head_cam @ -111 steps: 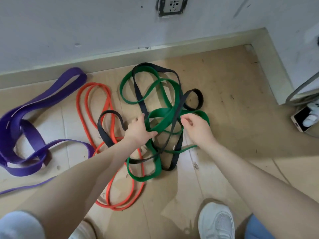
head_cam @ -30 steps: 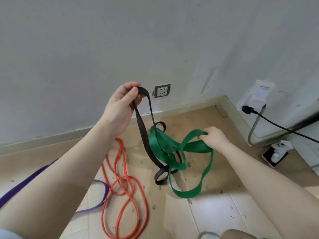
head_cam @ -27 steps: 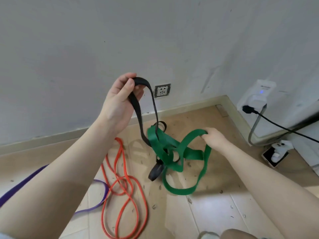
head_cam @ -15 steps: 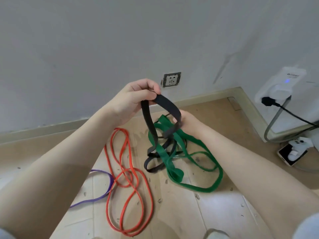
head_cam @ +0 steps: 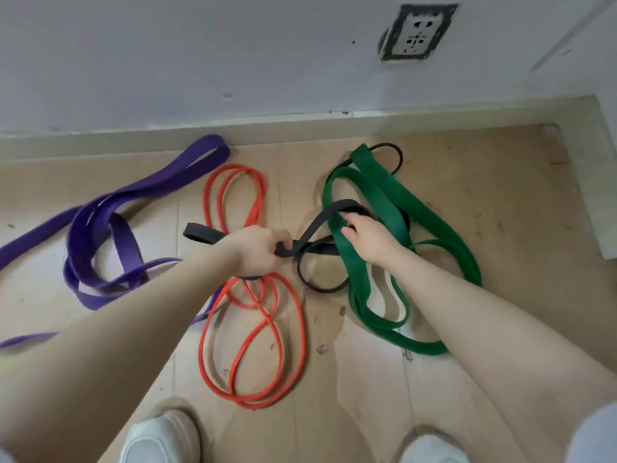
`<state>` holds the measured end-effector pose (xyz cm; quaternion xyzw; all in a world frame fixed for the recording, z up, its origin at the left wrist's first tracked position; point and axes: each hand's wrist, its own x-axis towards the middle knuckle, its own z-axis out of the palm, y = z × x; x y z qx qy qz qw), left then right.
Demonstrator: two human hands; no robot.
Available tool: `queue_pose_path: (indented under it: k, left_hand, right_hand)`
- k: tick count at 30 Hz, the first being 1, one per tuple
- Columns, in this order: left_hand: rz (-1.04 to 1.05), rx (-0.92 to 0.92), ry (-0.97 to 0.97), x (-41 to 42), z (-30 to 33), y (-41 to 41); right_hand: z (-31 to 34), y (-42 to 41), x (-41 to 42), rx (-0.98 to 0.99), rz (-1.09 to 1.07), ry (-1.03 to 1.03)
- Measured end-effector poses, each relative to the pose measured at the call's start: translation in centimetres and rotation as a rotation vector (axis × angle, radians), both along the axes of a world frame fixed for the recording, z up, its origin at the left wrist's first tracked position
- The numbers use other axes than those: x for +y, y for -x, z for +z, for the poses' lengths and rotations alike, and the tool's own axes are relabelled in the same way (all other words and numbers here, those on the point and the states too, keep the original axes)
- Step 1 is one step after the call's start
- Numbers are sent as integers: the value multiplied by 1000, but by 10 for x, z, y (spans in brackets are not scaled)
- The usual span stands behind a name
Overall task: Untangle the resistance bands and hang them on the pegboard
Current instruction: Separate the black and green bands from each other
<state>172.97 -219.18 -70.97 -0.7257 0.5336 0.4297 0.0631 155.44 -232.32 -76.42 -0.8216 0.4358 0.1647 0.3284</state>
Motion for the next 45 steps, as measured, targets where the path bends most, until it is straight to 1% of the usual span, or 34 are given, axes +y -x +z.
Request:
queue_pose_path:
  k: [2,3,4,5,6,8,9,11,12,14,15,16,17,18,20,23,24,25,27,28,30,31,33,35,37,39,41,42,43,45]
  left_hand:
    - [15,-116,19,1,-11,8]
    - [23,-184,42,0,-17,13]
    - [39,-240,83,-2,-23,19]
    - [75,-257,135,-6,-30,26]
    - [147,-224,191,-12,-36,32]
    - [309,-73,267,-27,-51,43]
    - [349,5,285,-34,-58,47]
    - [330,115,321,-43,-69,55]
    - [317,148,356,-44,-72,56]
    - [359,206,422,-44,-72,54]
    - [390,239,438,-42,-70,51]
    - [414,270,442,-40,-66,49]
    - [431,294,440,-37,-62,47]
    - [447,323,437,-34,-58,44]
    - [509,414,444,-29,-47,41]
    - [633,521,489,-25,-36,39]
    - [670,541,498,-24,-33,40]
    - [699,560,504,-22,-30,40]
    - [711,584,516,-17,-24,42]
    - [683,586,521,-15,-21,43]
    - [583,583,532,-14,-12,46]
    - [527,584,551,-14,-5,47]
    - [429,578,630,-14,13,48]
    - [387,610,721,-14,36,48]
    - [467,762,763,-14,64,48]
    - [568,1027,772,-16,90,49]
    - [607,1280,770,-18,113,52]
    - [599,1343,777,-20,124,54]
    - [589,1350,798,-23,136,55]
    - [628,1294,853,-28,159,56]
  right_hand:
    - [-11,-13,6,45,-55,124]
    - [-14,-20,6,48,-100,143]
    - [-16,-25,5,30,-150,127]
    - [-17,-28,3,-6,-199,87]
    - [-17,-30,2,-60,-240,34]
    - [-14,-26,6,-161,-243,-31]
    - [-10,-20,9,-195,-235,-56]
    - [0,-2,12,-233,-255,-118]
    - [4,7,9,-249,-275,-78]
    - [6,26,-7,-280,-293,102]
    - [4,33,-15,-287,-291,110]
    - [2,38,-22,-275,-261,47]
    - [-3,41,-27,-247,-194,-26]
    - [-10,42,-29,-199,-106,-58]
    - [-18,39,-28,-132,12,10]
    - [-24,37,-23,-14,171,214]
    - [-24,40,-20,11,210,256]
    - [-24,43,-17,-9,195,257]
    - [-22,49,-10,-107,33,152]
    - [-19,51,-7,-158,-58,96]
    - [-9,50,-2,-281,-201,-24]
    - [-3,47,0,-358,-233,-98]
    - [12,37,6,-455,-180,-210]
    - [28,27,13,-493,-101,-325]
    - [41,19,22,-511,-77,-414]
    - [47,12,32,-523,-100,-425]
    - [59,6,45,-549,-154,-378]
    - [66,4,50,-577,-169,-372]
    - [77,2,54,-612,-179,-398]
    - [102,0,58,-660,-153,-454]
